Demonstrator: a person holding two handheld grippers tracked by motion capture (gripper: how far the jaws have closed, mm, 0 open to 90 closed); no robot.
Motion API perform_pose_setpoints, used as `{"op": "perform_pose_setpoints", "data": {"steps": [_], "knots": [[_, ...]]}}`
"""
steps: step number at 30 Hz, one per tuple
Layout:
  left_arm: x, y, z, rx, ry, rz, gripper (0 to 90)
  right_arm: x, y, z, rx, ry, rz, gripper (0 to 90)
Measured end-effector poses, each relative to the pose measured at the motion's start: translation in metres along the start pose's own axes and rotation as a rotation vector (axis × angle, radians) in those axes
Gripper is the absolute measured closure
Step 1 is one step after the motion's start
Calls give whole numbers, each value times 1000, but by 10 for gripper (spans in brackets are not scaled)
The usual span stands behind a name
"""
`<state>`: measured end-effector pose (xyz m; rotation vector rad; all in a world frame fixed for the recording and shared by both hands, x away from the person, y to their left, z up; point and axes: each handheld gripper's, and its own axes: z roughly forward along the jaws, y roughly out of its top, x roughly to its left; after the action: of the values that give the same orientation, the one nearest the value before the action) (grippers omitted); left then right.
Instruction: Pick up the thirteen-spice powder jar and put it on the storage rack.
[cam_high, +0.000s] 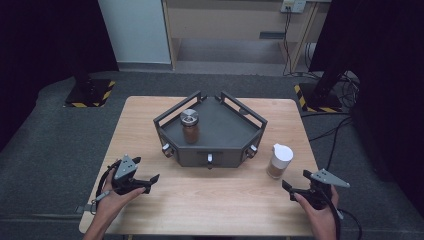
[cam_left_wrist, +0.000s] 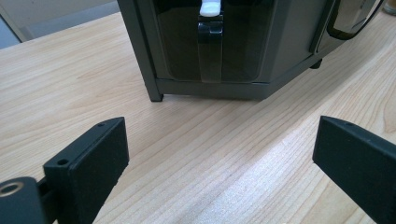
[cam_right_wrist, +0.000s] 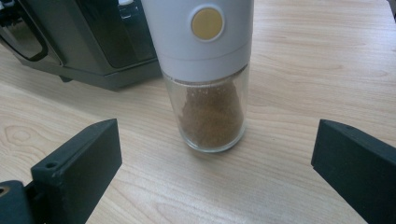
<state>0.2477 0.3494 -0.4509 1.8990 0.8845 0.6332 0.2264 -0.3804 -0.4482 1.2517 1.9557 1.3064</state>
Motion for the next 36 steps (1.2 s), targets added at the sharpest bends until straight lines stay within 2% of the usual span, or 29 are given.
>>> {"op": "perform_pose_setpoints", "data": {"steps": [6,16,20,36], "knots": [[0,0,0,-1,-1,-2,26,0,6,7,5,11,-2,21],[0,0,1,4,2,4,27,9,18,21,8,4,-43,46],[0,1,0,4,3,6,28,13,20,27,-3,-11,-39,74],[0,0,1,1,2,5,29,11,27,38,-17,-15,-29,52]]}}
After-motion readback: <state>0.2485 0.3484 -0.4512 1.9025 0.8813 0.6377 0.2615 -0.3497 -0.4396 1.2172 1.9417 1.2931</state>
